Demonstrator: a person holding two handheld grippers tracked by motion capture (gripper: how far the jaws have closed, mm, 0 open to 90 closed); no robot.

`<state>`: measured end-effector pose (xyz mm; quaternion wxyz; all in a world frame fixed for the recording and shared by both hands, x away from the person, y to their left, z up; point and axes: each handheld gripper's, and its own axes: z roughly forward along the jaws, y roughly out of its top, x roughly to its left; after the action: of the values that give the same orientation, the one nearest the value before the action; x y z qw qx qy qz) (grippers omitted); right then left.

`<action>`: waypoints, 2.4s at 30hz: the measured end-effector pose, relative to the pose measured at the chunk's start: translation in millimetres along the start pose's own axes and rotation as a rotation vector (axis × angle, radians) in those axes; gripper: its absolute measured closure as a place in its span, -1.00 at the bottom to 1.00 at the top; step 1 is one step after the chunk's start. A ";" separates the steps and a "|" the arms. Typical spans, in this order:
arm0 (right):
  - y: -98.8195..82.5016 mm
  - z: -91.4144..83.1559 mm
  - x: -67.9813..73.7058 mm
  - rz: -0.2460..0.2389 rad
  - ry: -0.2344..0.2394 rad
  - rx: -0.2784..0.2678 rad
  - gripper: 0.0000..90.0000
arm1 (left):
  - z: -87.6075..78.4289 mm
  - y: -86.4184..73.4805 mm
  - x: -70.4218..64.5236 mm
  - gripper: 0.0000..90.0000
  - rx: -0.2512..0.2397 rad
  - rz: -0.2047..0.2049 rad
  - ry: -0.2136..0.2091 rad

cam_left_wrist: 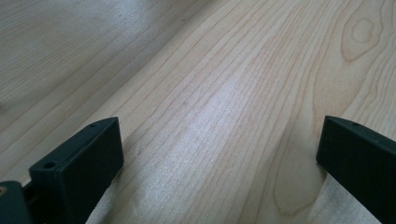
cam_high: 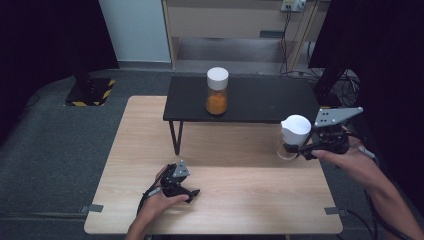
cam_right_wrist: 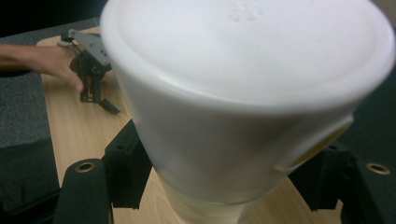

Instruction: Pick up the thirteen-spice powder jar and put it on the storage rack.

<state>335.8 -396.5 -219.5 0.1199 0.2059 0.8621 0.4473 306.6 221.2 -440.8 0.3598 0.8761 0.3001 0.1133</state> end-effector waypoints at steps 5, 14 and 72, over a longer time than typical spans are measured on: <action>19.8 -7.6 -5.4 0.007 -0.012 -0.007 -0.30 | 0.0 0.0 0.0 -1.00 0.000 0.000 0.000; 48.7 -7.8 -21.7 0.018 -0.063 0.002 -0.30 | 0.0 -0.1 -0.2 -1.00 0.000 -0.002 0.000; 53.1 63.7 -92.2 0.114 -0.099 -0.019 -0.30 | -0.1 -0.2 -4.2 -1.00 0.000 -0.007 0.007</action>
<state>455.5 -365.7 -210.2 0.1386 0.2753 0.8377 0.4508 303.1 218.8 -440.8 0.3593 0.8746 0.3045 0.1153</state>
